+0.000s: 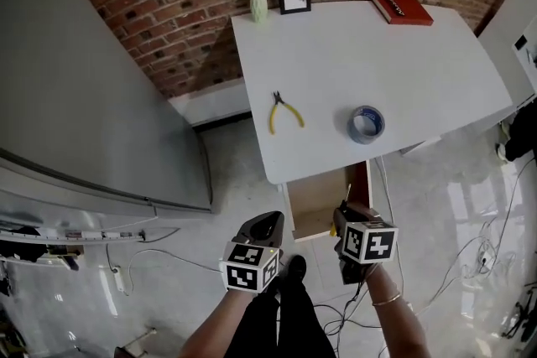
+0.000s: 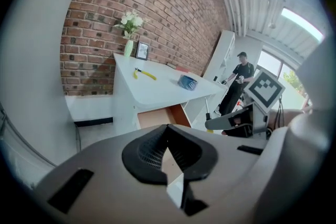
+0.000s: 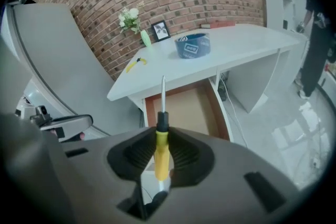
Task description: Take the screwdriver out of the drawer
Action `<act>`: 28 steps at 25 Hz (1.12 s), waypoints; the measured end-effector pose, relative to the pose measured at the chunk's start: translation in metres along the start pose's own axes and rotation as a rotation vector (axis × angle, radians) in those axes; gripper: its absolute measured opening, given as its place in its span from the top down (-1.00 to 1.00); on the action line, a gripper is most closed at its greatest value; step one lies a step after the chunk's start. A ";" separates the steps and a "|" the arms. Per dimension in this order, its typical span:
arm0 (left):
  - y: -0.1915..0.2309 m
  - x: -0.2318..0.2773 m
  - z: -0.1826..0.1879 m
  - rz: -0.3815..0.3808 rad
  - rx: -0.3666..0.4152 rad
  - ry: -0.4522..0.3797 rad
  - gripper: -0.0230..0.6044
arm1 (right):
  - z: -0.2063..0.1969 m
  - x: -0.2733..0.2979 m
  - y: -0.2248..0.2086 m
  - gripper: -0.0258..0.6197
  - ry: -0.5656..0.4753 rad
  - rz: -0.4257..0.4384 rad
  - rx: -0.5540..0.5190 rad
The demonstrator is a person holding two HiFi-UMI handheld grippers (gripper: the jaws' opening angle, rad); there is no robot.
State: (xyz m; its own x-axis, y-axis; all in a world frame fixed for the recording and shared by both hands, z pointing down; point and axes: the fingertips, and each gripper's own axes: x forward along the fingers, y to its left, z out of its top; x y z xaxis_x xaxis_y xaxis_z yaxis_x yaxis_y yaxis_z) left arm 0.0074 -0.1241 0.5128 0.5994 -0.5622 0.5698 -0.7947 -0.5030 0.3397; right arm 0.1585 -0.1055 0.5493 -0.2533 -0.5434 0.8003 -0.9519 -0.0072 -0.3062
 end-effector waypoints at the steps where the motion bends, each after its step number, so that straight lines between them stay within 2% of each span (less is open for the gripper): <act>1: -0.001 -0.002 0.003 -0.004 0.011 -0.002 0.95 | 0.002 -0.007 0.002 0.69 -0.015 -0.003 -0.010; 4: -0.004 -0.008 0.009 -0.015 0.036 -0.010 0.95 | 0.007 -0.026 0.009 0.68 -0.055 -0.010 -0.026; 15: -0.014 -0.033 0.027 -0.043 0.089 -0.039 0.95 | 0.011 -0.085 0.023 0.68 -0.179 -0.022 0.037; 28: -0.029 -0.064 0.034 -0.074 0.140 -0.057 0.95 | -0.003 -0.142 0.047 0.68 -0.273 -0.034 0.058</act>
State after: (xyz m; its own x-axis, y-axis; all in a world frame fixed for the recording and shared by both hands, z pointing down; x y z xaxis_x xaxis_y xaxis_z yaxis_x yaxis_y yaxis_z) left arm -0.0053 -0.0954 0.4413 0.6637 -0.5545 0.5020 -0.7292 -0.6290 0.2693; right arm 0.1495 -0.0264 0.4225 -0.1580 -0.7479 0.6447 -0.9456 -0.0734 -0.3169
